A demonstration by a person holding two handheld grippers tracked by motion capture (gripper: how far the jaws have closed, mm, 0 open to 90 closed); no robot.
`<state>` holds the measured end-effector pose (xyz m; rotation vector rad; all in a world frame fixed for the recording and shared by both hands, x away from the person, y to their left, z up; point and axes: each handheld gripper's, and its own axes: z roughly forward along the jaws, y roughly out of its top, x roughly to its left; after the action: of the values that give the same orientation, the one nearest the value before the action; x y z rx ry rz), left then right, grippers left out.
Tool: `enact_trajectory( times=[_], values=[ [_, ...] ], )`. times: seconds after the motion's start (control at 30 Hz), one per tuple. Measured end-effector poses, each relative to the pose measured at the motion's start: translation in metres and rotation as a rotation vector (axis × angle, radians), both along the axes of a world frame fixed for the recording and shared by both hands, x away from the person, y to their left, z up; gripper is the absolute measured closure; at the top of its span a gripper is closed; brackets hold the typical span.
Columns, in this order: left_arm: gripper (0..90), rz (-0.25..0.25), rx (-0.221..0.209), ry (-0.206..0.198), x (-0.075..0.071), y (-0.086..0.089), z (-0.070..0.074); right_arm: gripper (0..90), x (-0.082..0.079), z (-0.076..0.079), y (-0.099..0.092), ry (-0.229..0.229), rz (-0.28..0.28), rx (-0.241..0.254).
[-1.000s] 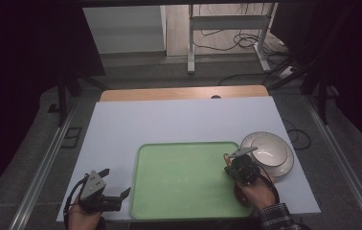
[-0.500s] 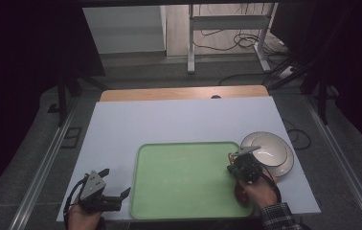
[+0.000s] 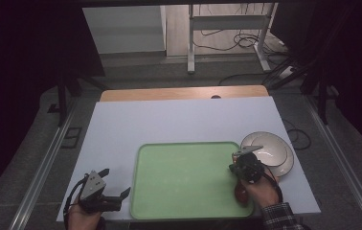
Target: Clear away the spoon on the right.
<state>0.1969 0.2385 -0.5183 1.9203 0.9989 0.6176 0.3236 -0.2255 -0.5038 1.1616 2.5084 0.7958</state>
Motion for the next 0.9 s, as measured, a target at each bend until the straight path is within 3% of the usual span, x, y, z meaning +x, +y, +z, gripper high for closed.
enact_trajectory(
  times=[0.9],
  values=[
    [1.9, 0.000, -0.008, -0.003, 0.000, 0.001, 0.000, 55.5, -0.013, 0.018, 0.002, -0.093, 0.035, 0.040]
  ],
)
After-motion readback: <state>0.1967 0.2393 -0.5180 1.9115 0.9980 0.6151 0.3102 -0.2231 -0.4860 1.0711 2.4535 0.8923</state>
